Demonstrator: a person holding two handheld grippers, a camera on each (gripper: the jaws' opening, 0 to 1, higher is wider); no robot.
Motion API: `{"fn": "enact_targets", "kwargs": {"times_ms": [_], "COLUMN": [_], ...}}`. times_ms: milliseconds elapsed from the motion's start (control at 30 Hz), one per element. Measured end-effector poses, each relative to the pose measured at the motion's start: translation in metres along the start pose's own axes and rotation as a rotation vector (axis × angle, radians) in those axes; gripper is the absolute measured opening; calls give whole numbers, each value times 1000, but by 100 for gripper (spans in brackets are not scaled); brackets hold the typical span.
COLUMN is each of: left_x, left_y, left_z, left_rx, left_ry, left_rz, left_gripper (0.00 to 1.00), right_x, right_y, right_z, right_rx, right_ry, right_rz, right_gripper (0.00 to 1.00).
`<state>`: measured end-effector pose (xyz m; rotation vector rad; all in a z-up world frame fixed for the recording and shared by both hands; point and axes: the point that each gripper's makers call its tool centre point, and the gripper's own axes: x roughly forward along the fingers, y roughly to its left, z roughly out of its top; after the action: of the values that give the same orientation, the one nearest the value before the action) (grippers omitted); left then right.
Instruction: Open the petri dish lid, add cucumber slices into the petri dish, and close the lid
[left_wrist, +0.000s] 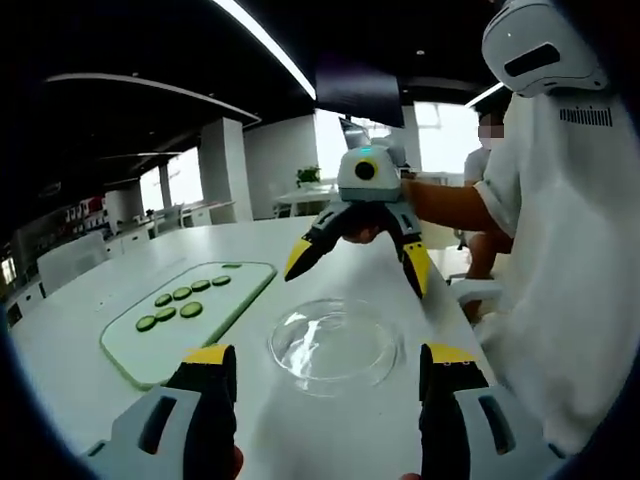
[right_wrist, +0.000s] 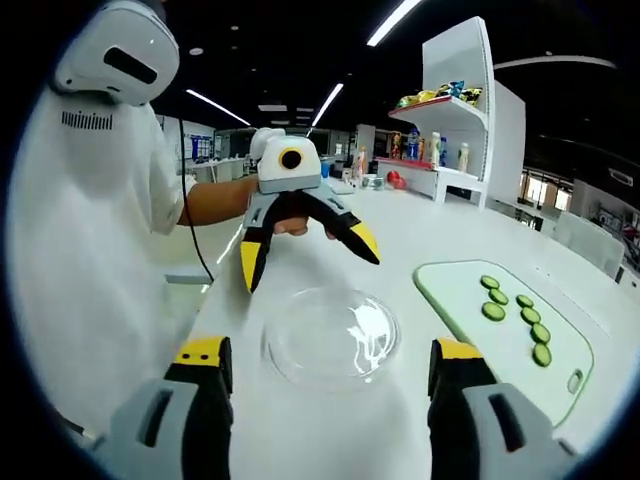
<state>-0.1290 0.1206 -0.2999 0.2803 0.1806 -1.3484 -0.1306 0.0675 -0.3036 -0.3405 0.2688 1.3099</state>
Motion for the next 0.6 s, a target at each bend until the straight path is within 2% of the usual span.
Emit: {"fn": "enact_targets", "kwargs": {"times_ms": [600], "left_x": [15], "left_y": [-4], "left_z": [-5], "left_rx": [-8], "left_ry": [6], "left_rz": [-44], "left_gripper": [75], "right_x": [16], "right_y": [2], "right_z": [-4], "right_rx": [-1], "right_ry": [21], "right_rz": [50], "right_gripper": [80]}}
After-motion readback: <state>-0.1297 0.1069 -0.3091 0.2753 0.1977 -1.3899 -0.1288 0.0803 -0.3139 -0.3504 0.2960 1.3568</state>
